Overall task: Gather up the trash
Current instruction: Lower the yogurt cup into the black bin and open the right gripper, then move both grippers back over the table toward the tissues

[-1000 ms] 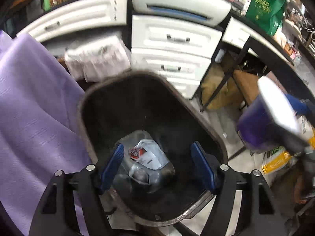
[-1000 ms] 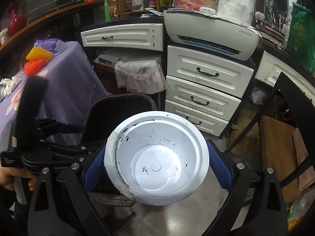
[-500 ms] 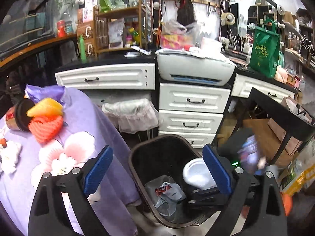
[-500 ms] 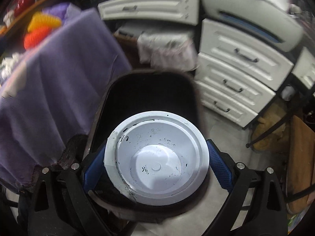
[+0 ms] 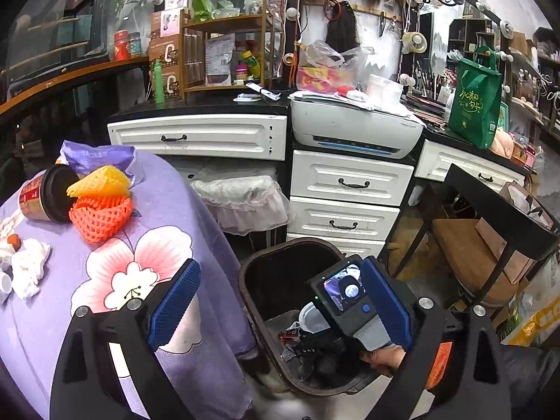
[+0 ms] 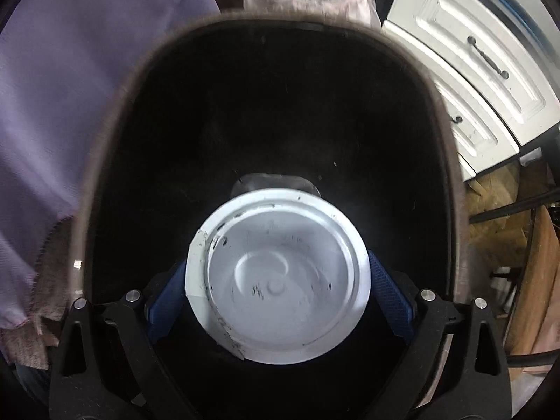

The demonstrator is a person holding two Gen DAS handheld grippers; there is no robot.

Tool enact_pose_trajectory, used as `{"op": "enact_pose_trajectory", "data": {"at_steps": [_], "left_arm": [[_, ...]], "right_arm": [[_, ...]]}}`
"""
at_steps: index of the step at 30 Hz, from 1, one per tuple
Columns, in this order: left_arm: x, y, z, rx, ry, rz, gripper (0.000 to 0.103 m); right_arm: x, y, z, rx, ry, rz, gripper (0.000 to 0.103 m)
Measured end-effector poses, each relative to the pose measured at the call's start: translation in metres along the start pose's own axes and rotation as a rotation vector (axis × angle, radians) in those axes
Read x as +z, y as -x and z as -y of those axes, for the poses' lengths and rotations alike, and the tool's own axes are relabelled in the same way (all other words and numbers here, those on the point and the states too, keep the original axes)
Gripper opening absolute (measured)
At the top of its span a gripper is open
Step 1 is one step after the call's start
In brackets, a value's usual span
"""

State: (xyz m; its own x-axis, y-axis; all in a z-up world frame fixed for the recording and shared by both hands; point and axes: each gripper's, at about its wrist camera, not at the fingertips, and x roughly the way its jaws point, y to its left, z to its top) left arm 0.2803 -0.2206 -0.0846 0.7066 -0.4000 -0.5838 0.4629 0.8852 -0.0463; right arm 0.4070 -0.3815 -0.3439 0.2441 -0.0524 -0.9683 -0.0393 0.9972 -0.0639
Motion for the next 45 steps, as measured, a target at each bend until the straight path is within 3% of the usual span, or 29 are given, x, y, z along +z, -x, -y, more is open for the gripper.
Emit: {"op": "enact_pose_trajectory", "data": {"at_steps": [7, 12, 16, 23, 28, 32, 45], "left_arm": [[-0.005, 0.000, -0.004, 0.003, 0.011, -0.012, 0.091], [-0.007, 0.007, -0.009, 0.006, 0.018, -0.008, 0.091], [-0.009, 0.016, -0.014, 0.013, 0.017, -0.004, 0.091], [-0.012, 0.044, -0.042, 0.059, 0.037, 0.017, 0.092], [-0.016, 0.069, -0.077, 0.113, 0.089, 0.023, 0.093], [-0.026, 0.092, -0.113, 0.177, 0.135, 0.024, 0.093], [-0.079, 0.166, -0.234, 0.454, 0.286, 0.001, 0.094]], "right_arm": [[-0.004, 0.009, 0.007, 0.065, -0.074, 0.022, 0.094], [-0.010, 0.038, 0.018, 0.088, -0.131, 0.090, 0.094], [-0.012, 0.080, 0.020, 0.074, -0.155, 0.195, 0.094], [-0.023, 0.181, 0.003, 0.050, -0.087, 0.477, 0.094], [-0.024, 0.232, -0.031, 0.125, -0.029, 0.593, 0.094], [-0.017, 0.255, -0.073, 0.173, 0.064, 0.628, 0.094], [0.009, 0.271, -0.216, 0.321, 0.333, 0.582, 0.094]]}}
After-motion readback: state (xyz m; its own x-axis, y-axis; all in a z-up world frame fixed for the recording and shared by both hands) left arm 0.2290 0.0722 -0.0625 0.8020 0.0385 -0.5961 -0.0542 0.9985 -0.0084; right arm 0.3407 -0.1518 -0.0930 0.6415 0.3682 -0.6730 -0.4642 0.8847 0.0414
